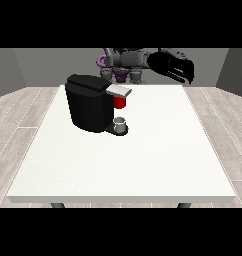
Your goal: Insert the coffee pod into the coffee machine and close the lid
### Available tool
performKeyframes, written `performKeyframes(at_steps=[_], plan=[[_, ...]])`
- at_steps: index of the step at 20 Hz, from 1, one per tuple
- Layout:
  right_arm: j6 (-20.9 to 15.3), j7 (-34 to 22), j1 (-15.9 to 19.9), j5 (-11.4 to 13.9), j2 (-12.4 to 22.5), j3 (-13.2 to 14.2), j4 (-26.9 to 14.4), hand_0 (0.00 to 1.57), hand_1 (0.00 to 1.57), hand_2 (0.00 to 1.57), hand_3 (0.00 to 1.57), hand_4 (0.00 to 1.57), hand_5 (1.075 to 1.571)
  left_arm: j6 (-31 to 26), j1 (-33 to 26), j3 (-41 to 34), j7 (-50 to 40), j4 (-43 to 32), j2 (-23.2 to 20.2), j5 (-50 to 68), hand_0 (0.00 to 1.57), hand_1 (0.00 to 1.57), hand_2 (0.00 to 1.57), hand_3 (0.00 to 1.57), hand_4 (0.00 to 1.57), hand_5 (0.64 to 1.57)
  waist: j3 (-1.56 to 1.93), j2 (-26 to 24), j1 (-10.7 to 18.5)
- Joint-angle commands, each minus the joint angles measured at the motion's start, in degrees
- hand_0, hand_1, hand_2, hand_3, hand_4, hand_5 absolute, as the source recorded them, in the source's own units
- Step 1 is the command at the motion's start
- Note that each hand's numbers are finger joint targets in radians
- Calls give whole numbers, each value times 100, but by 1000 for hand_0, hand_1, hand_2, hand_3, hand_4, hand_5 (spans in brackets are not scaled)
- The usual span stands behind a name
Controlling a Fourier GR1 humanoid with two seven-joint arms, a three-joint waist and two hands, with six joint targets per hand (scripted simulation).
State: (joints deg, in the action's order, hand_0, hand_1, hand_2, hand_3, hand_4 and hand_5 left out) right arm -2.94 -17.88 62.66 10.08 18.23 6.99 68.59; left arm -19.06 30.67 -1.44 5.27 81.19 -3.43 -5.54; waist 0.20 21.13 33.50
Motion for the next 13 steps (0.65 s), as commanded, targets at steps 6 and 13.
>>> performKeyframes(at_steps=[6,13], plan=[[99,923,200,-175,-516,-169,-285,0,0,0,0,0,1571,29,-524,-170,308,-9,-96,55,0,0,0,0,341,1571,-22,-234,-459],[179,1522,-972,-224,-1609,-944,56,0,0,0,0,259,1571,117,-1342,-387,407,-291,-144,105,0,0,0,0,266,1571,-20,-1135,-1384]])
